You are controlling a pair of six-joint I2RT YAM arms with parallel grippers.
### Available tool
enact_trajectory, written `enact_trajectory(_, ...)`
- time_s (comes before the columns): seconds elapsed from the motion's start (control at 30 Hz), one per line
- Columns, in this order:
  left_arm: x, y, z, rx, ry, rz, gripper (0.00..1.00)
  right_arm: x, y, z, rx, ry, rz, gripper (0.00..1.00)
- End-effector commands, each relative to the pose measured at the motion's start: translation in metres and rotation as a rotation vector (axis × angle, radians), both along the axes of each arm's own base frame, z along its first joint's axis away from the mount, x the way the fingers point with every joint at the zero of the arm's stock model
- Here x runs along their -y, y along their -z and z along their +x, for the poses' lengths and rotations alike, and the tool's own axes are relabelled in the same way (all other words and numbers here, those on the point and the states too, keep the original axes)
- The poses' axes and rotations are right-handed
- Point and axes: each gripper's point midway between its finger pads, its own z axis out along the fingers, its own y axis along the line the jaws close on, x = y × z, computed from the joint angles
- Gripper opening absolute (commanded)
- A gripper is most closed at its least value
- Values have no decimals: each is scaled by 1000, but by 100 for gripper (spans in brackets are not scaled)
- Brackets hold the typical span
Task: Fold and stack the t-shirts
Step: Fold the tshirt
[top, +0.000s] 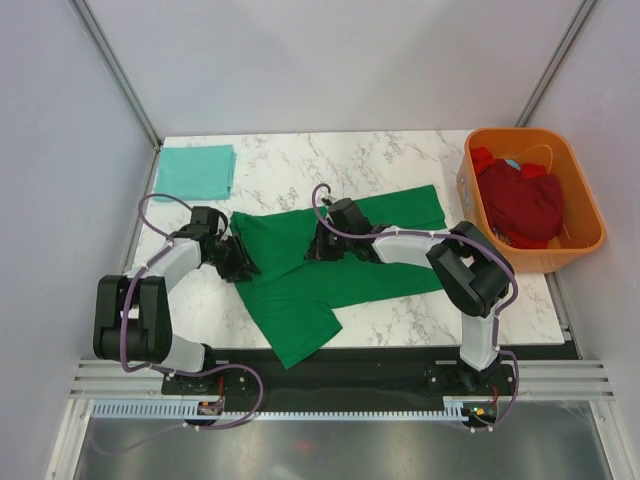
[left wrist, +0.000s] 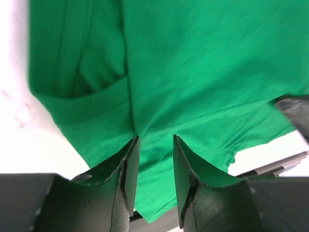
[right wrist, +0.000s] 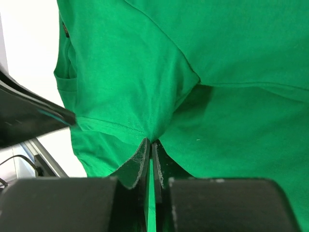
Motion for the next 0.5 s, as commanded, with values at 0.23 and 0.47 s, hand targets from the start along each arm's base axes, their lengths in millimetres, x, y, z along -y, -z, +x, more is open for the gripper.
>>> enact_trajectory(0.23,10,13,-1,-9,-52,-9,41,-6,-23,1,33,-27,15,25)
enact_trajectory(0.47,5,17,-1,-9,-58,24,39,2,-48,7,164,-51,-15,35)
